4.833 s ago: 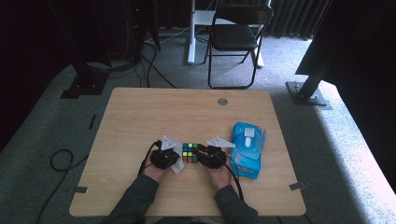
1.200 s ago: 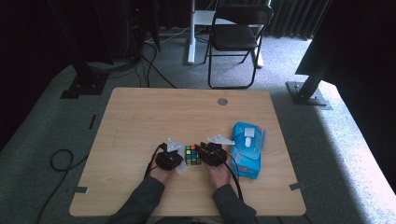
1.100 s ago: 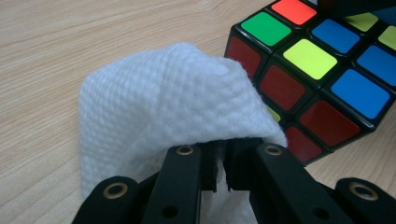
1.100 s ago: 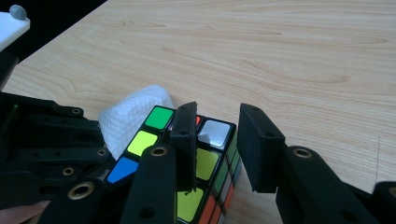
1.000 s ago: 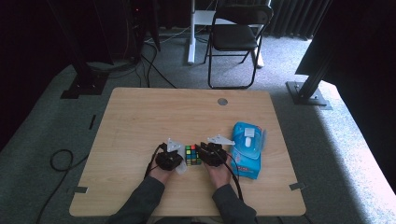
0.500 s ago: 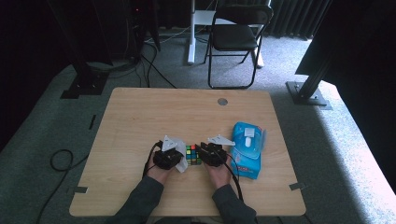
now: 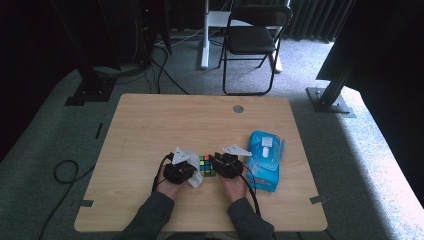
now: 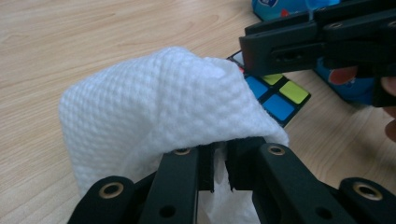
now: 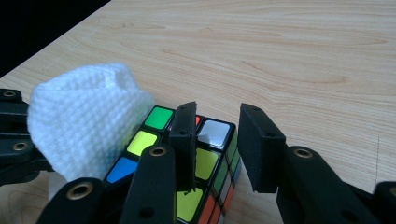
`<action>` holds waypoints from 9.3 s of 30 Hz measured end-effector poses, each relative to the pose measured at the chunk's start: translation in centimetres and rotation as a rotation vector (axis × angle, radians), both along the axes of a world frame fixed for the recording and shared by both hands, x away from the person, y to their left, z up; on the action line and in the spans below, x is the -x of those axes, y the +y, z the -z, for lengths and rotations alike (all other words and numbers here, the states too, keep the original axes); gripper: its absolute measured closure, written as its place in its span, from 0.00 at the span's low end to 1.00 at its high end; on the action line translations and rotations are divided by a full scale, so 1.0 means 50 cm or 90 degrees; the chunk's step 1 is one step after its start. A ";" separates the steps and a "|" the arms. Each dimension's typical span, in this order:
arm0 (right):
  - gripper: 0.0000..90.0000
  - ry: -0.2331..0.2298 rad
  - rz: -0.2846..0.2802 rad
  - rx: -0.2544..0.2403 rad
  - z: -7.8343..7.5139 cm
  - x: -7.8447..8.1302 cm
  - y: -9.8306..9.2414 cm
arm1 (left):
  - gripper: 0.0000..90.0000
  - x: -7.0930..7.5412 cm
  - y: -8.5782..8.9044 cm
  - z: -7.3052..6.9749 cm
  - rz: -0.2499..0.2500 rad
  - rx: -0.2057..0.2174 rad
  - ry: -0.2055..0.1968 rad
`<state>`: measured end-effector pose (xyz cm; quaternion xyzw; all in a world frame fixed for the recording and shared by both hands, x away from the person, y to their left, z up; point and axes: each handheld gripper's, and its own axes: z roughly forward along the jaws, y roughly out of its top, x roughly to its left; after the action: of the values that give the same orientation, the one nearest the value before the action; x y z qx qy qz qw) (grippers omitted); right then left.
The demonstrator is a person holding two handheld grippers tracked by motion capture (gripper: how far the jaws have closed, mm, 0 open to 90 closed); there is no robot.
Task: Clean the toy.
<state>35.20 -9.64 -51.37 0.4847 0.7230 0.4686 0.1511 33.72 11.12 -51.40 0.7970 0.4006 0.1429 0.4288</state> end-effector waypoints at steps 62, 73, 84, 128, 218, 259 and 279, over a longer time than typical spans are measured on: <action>0.78 0.020 -0.045 -0.025 0.001 0.002 -0.005 | 0.92 -0.014 0.009 0.028 -0.024 -0.070 0.022; 0.79 0.020 -0.084 -0.007 -0.005 -0.001 0.012 | 0.92 -0.025 0.015 0.013 -0.029 -0.043 0.017; 0.68 0.023 -0.043 0.006 -0.010 -0.008 0.007 | 0.92 -0.003 -0.008 0.014 -0.010 -0.035 0.015; 0.72 0.064 0.022 0.008 -0.019 0.002 -0.021 | 0.91 -0.023 -0.016 0.002 -0.012 -0.024 0.013; 0.77 0.048 0.020 -0.024 -0.006 -0.003 -0.022 | 0.90 -0.019 -0.039 0.056 -0.022 -0.103 0.008; 0.77 0.047 0.027 -0.032 -0.004 -0.002 -0.023 | 0.92 -0.002 -0.049 0.046 -0.039 -0.088 0.021; 0.77 0.047 0.032 -0.035 -0.003 -0.003 -0.025 | 0.92 -0.015 -0.053 0.050 -0.056 -0.085 0.038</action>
<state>35.34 -10.88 -51.23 0.5236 0.7024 0.4664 0.1226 34.46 8.45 -53.89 0.8095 0.4372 0.1640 0.3558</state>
